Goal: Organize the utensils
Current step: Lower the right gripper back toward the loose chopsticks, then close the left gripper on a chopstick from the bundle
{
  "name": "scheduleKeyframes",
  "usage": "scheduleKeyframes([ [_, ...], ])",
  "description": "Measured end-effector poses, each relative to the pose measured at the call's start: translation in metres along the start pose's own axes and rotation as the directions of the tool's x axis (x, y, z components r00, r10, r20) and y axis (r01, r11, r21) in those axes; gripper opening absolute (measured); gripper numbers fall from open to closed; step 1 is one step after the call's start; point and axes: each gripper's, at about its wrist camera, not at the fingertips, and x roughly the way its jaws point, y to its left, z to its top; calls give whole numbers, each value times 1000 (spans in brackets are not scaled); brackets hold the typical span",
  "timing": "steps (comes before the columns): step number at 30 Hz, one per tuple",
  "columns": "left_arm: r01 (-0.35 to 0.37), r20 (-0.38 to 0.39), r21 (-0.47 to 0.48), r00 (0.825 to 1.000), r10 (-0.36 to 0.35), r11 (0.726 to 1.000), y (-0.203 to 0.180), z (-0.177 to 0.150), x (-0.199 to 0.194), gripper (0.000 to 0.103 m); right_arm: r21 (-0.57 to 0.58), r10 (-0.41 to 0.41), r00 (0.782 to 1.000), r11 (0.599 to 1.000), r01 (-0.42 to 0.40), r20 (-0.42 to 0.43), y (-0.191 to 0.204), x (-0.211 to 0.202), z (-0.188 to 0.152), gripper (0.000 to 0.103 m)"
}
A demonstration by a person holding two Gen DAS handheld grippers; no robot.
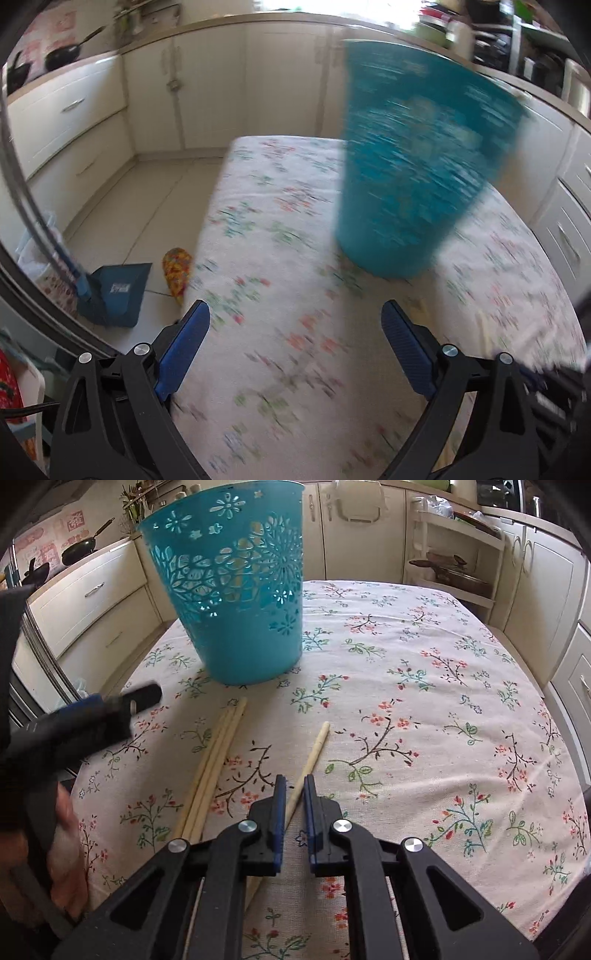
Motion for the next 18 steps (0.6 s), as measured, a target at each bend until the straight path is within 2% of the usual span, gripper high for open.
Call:
scheduleKeyframes([
  [5,53,-17,105,999,-52,993,-30,-13,-10,90,22,19,1000,1000,-18,-9,-3,-1,1,11],
  [12,40,-71,136,997,-30,990,-38,-15,0,90,42,40,999,998,-39,-21,-10,-3,2,10],
  [18,2,-135,186,991,24,983,-47,-17,13,90,68,51,998,996,-49,-33,-10,-4,3,10],
])
